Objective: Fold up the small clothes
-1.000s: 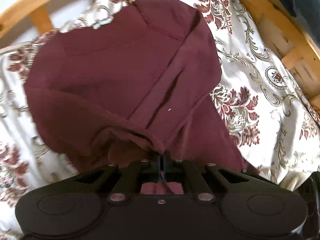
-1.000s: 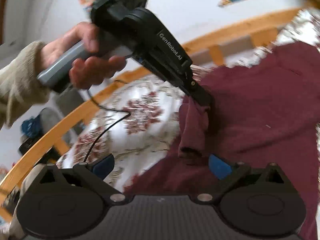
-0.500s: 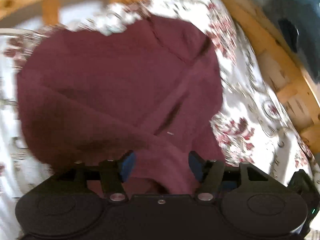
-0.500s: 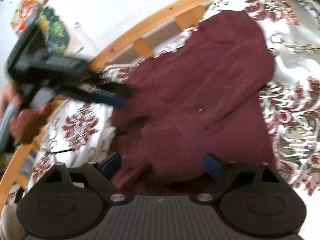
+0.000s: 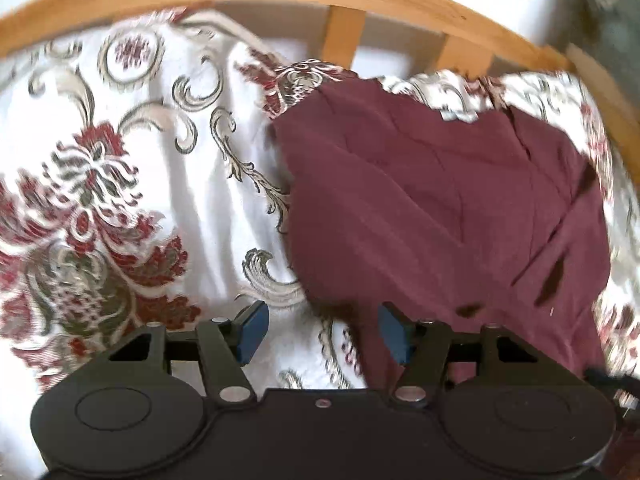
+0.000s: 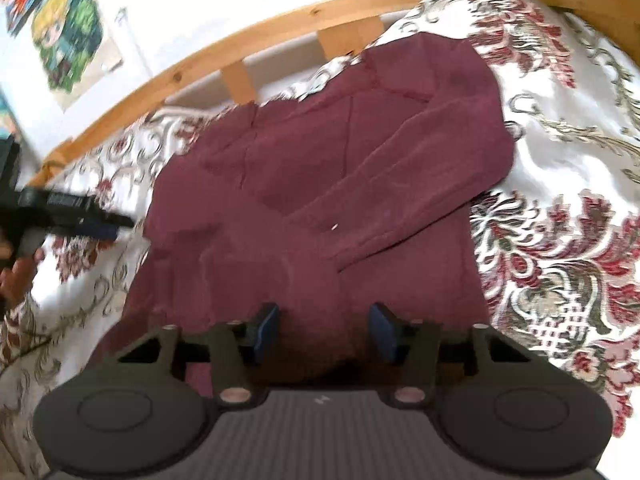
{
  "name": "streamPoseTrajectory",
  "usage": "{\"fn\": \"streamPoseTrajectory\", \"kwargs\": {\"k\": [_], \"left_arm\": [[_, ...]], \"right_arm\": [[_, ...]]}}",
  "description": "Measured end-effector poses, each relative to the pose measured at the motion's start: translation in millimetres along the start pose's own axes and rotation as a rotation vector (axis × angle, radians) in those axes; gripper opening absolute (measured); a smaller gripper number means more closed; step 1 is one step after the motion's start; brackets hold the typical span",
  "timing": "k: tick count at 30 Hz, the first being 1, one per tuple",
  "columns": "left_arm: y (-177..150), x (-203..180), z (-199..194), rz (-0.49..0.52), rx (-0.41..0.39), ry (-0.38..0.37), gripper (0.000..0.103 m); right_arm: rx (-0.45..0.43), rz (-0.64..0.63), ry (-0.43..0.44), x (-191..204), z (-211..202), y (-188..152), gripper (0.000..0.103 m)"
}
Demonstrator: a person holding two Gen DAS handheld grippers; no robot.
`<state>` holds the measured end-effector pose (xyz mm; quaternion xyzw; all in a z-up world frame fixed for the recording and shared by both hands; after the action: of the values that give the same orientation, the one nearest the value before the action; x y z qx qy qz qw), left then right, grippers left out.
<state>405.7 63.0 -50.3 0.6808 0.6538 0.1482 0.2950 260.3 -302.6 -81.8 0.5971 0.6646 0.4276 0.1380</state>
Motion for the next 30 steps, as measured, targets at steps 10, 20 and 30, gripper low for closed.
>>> {"fn": "streamPoseTrajectory", "kwargs": {"k": [10, 20, 30], "left_arm": [[9, 8, 31, -0.137, 0.013, -0.048, 0.003], [8, 15, 29, -0.068, -0.038, 0.064, 0.005], [-19, -10, -9, 0.085, -0.044, 0.072, 0.066]], "right_arm": [[-0.004, -0.149, -0.056, 17, -6, -1, 0.007], [-0.018, -0.309, -0.189, 19, -10, 5, 0.007], [-0.017, -0.307, -0.179, 18, -14, -1, 0.046]]}}
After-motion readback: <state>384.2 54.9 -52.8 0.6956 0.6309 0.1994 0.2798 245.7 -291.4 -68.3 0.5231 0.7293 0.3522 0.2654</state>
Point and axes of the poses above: each gripper's, at about its wrist camera, not at the fingertips, and z roughly the way its jaws point, x to its left, y to its top, the point moved 4 cm from there along z, roughly the way its jaws point, and after that the axes turned 2 degrees about y, right-handed, at the moved point
